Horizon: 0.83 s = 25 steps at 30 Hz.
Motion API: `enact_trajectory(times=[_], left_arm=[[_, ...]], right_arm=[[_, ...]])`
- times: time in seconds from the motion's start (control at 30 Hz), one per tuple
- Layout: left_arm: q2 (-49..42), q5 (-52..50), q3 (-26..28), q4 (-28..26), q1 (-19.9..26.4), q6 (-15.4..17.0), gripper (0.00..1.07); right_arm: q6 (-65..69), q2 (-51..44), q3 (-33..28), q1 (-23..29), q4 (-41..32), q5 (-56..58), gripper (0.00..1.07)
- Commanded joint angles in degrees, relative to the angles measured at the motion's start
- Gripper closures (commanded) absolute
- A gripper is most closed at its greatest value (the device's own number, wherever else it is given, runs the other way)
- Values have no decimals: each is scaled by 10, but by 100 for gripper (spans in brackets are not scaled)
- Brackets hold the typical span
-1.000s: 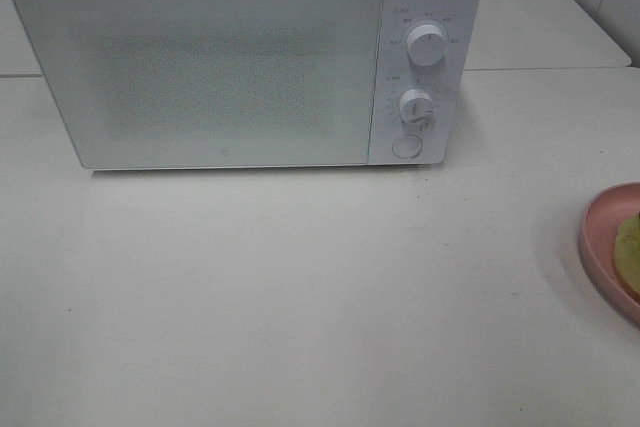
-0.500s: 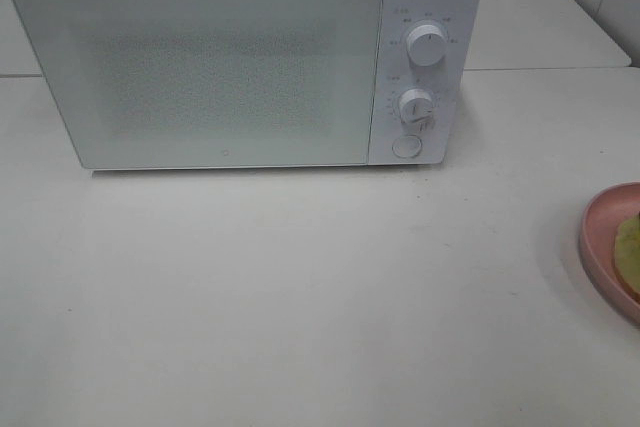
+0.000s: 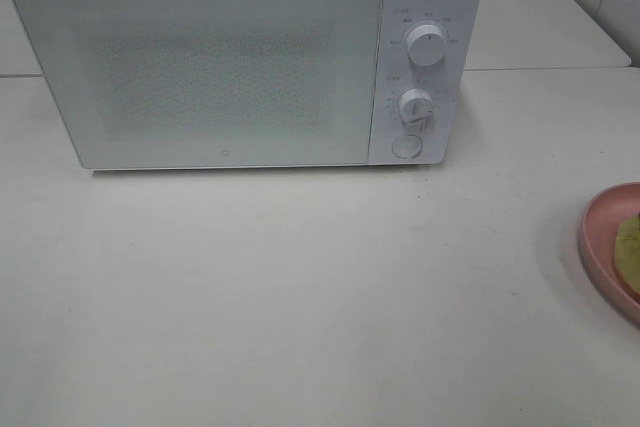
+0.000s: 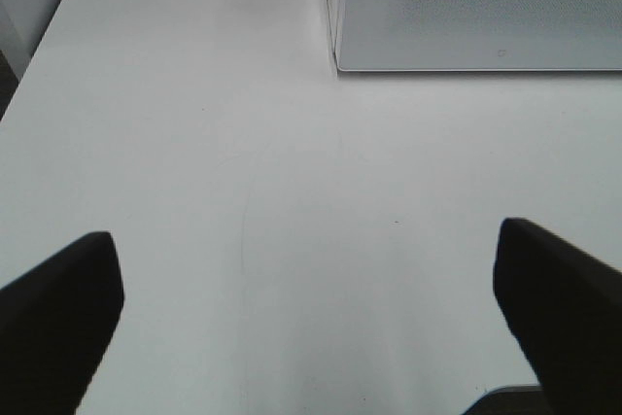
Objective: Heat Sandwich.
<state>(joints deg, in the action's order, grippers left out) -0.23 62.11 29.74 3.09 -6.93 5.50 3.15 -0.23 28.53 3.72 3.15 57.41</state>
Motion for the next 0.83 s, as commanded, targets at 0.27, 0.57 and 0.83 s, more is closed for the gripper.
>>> enact_trajectory(times=[0.27, 0.57, 0.83], left_arm=[[-14, -7, -1, -5, 1, -1, 8], [-14, -7, -1, -5, 1, -1, 8], [-14, -7, -1, -5, 1, -1, 8]], right_arm=[[-3, -16, 0, -4, 3, -3, 32], [-3, -16, 0, -4, 3, -3, 32], [-3, -16, 0, -4, 3, -3, 32]])
